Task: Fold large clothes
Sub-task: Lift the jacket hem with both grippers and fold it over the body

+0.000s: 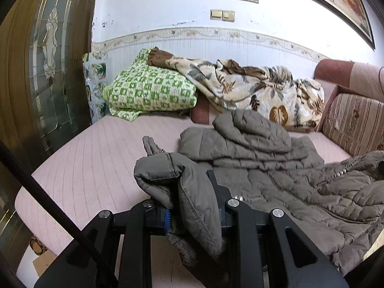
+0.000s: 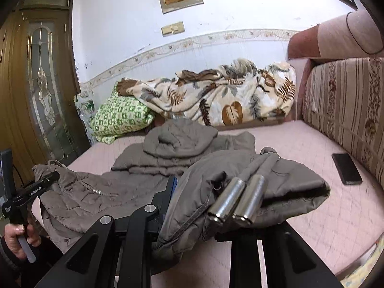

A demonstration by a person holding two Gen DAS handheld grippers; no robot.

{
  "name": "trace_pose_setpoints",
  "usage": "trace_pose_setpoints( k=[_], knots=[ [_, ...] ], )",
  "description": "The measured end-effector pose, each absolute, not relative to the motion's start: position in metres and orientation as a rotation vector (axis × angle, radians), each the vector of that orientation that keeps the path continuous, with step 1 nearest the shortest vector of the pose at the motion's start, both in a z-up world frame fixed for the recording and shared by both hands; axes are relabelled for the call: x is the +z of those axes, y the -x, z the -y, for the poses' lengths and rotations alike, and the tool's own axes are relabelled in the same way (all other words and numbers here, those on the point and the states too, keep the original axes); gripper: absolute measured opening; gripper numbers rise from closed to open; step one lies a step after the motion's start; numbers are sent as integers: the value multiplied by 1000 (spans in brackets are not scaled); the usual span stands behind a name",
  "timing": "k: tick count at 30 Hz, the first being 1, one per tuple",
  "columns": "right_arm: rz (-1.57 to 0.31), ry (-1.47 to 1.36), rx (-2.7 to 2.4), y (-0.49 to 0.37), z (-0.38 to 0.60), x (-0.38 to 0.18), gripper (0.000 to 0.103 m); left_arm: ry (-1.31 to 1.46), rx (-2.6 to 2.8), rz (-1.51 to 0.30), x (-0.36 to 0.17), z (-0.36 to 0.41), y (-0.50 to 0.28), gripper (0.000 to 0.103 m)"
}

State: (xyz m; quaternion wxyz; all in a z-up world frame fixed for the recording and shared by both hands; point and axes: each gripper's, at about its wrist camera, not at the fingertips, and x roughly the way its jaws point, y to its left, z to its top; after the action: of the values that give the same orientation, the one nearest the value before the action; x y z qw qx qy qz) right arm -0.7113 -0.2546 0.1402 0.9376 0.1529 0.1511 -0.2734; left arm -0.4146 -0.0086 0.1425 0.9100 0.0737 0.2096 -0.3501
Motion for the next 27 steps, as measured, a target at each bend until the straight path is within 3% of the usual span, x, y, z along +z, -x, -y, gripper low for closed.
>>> trace_pose_setpoints(
  k=[17,27],
  knots=[
    [-166,-343,-527,653,325,200,26,-85,-697,-393,196,88,347,24],
    [-171,-379,-525,575,395,212,26,-56,-697,-485,207,170,266,26]
  ],
)
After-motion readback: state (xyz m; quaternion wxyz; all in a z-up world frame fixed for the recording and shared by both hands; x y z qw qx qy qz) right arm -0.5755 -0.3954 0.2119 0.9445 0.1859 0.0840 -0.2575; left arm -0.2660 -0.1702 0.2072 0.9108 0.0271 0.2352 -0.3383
